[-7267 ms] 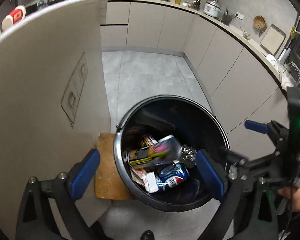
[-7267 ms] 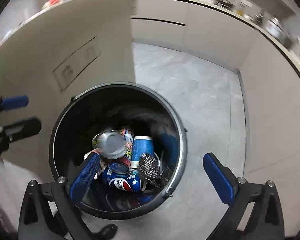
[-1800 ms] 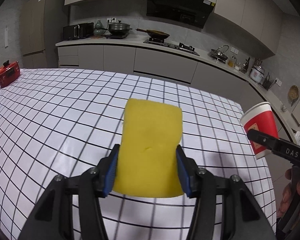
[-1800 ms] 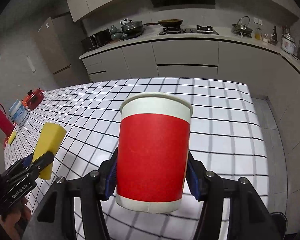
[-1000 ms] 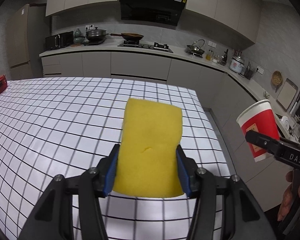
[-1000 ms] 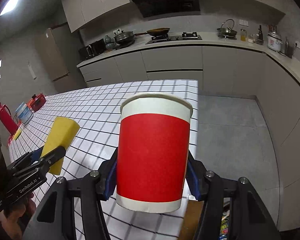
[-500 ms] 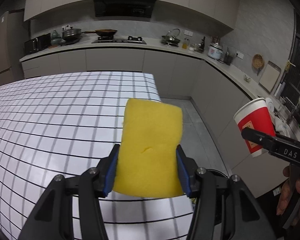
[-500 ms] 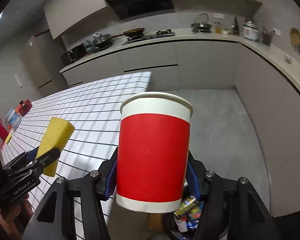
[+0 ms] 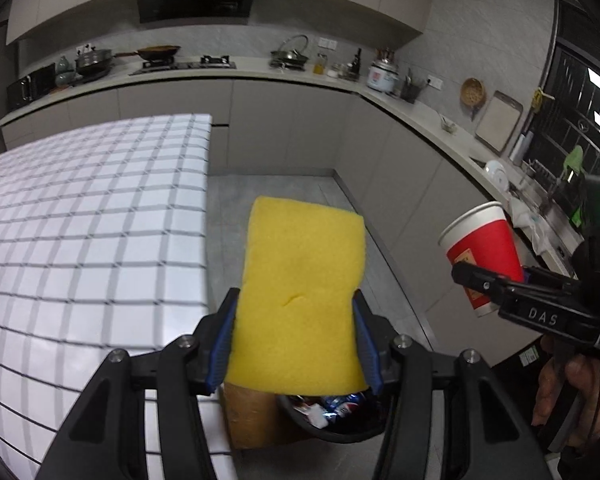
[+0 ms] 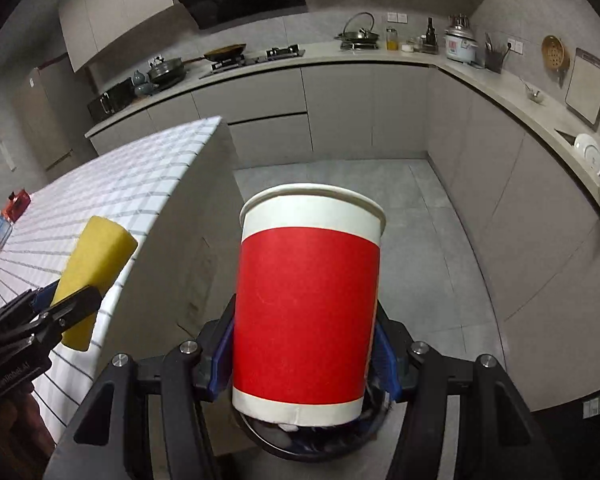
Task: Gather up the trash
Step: 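Lift the sponge and red cup and carry them over the bin, then open both tools to drop the sponge and red cup into the bin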
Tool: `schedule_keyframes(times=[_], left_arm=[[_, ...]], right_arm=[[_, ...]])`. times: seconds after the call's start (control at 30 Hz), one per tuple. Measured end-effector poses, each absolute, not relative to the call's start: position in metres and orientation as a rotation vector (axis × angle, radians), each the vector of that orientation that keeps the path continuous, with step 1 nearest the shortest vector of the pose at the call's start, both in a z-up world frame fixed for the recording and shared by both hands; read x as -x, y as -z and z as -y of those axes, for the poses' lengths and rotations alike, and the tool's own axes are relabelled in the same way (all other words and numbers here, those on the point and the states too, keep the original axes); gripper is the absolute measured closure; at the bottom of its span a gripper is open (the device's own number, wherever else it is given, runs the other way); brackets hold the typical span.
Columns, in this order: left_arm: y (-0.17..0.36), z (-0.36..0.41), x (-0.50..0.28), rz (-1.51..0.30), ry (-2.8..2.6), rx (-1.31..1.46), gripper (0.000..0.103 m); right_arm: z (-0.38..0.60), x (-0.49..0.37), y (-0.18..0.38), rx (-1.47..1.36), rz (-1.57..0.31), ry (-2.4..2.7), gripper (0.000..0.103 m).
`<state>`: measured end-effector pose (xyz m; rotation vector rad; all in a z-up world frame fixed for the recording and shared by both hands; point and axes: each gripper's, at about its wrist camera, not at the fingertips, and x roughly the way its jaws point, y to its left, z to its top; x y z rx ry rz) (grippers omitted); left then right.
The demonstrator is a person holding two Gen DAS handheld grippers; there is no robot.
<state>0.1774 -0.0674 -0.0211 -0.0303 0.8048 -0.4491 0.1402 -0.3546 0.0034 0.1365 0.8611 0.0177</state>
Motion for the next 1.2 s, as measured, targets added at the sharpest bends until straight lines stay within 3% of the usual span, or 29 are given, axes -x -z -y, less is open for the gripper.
schedule_keyframes(times=[0.53,1.07,1.1,1.13,1.17,1.2], left_arm=[[0.091,0.127,-0.137,-0.939,0.454,0.039,0.049],[0.148,0.134,-0.155,-1.040,0.425,0.085,0.046],[0.154,0.136,-0.156,-1.047,0.431,0.090,0.042],[0.160,0.138,-0.158,-1.060,0.424,0.076,0.026],[0.162,0.138,-0.160,-1.067,0.376,0.053,0.017],[0.162,0.134,-0.160,-1.049,0.333,0.047,0.011]], right_arm=[[0.403,-0.106,0.089,-0.006,-0.984,-0.107,0.043],[0.365,-0.130,0.179,0.282,-1.050,-0.318,0.043],[0.362,-0.130,0.184,0.297,-1.048,-0.343,0.041],[0.359,-0.131,0.187,0.305,-1.044,-0.368,0.037],[0.359,-0.132,0.196,0.328,-1.037,-0.381,0.027],[0.361,-0.136,0.204,0.355,-1.064,-0.342,0.002]])
